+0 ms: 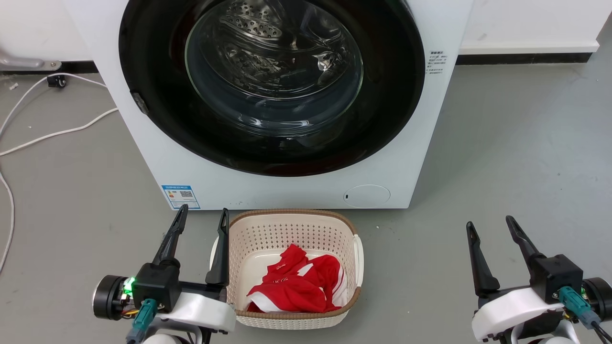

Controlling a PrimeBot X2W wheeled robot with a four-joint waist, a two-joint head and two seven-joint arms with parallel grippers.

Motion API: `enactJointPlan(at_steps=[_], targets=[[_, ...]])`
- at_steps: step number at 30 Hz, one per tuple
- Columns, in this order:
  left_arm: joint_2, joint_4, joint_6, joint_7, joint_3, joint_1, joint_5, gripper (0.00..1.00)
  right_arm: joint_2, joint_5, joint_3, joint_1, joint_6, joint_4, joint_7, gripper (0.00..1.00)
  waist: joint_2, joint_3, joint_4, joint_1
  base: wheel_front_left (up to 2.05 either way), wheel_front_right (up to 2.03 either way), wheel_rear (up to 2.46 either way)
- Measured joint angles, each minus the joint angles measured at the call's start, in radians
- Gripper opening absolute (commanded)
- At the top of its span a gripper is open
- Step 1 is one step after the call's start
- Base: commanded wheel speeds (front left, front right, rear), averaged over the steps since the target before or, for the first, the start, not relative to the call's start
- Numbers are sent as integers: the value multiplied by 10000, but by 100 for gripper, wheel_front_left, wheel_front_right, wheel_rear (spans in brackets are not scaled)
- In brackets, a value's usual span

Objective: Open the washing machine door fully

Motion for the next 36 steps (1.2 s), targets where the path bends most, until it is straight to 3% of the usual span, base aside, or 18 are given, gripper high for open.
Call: enactJointPlan(at_steps=[10, 11, 12, 13, 21, 26, 36], targets=[[-44, 48, -42, 0, 88, 1, -15, 100, 0, 84, -15, -8, 0, 75, -31, 98, 0, 30, 24, 0, 0, 0, 0], [-46, 54, -58, 0, 96, 1, -15, 100, 0, 102, -13, -9, 0, 90, -31, 40, 0, 30, 24, 0, 0, 0, 0], [-48, 59, -59, 0, 107, 1, -15, 100, 0, 146, -10, -9, 0, 107, -29, 15, 0, 28, 25, 0, 0, 0, 0], [-52, 69, -71, 0, 113, 1, -15, 100, 0, 169, -12, -10, 0, 121, -27, 0, 0, 24, 25, 0, 0, 0, 0], [-71, 102, -98, 0, 169, 22, -61, 100, 0, 897, -19, -13, 0, 224, -138, 0, 0, -13, 17, 0, 0, 0, 0], [-84, 102, -102, 0, 180, 22, -86, 100, 0, 2592, -142, -58, 0, 355, -520, 0, 0, -1, 20, 0, 0, 0, 0], [-100, 173, -111, 0, 194, 22, -138, 100, 6, 11835, 71, -662, 0, 1162, -1127, 0, 0, 78, 38, 0, 0, 0, 0]])
